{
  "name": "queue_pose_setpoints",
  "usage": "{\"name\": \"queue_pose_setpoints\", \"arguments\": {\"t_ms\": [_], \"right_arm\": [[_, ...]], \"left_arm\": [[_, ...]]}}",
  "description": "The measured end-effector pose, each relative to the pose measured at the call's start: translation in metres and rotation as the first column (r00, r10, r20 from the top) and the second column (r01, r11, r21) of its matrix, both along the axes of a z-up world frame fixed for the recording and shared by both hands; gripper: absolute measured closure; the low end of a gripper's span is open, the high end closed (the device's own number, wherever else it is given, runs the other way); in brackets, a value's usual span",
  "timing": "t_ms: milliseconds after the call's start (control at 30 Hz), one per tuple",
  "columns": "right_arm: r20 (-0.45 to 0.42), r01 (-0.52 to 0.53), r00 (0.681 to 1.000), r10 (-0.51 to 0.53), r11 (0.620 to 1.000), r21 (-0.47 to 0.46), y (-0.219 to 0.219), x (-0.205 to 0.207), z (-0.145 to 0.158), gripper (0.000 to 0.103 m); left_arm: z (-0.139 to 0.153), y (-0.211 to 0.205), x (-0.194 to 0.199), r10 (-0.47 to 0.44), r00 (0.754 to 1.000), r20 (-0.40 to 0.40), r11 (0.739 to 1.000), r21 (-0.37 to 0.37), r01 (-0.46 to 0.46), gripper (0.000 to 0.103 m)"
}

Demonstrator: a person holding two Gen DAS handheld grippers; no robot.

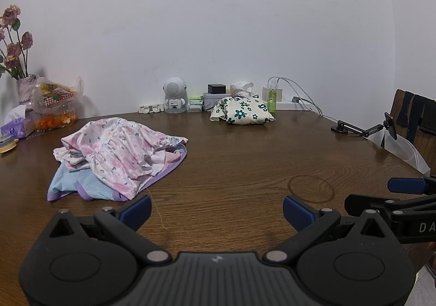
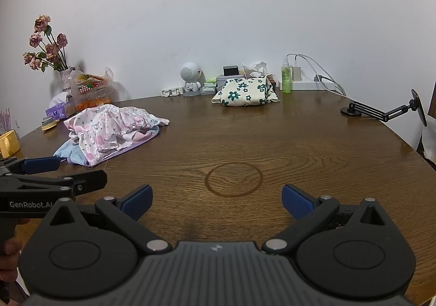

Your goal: Fold clothes

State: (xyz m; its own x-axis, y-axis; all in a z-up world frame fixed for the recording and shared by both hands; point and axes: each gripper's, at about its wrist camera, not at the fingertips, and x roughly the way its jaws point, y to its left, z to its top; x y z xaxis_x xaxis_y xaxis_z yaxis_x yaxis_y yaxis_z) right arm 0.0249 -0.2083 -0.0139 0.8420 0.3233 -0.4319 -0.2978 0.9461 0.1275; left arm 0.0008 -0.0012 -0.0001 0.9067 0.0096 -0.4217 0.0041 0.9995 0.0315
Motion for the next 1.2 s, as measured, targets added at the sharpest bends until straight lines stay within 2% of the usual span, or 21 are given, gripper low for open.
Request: {"name": "queue_pose_setpoints", "arguments": {"t_ms": [200,533,1200], "right_arm": [[-0.006,-0.007,1.0,0.007,1.0,0.0,0.001,0.003,0.005,0.0],[-0.015,0.0,1.0,0.0,1.0,0.004,0.002,0.004,-0.003,0.0],[-0.07,-0.031,0.997,0.031,0.999,-0.007,0.007,0.011,-0.004,0.0]], "left_arm": [[0.0,-0.003,0.002,-0.002,1.0,-0.014,1.0,0.016,0.002,0.0],[-0.002,0.003,0.006,-0.008,1.0,-0.026,1.0,-0.017,0.007,0.0],[-0.007,0.009,0.005,0.008,1.0,-0.019,1.0,-0.023,-0.009,0.0]]}}
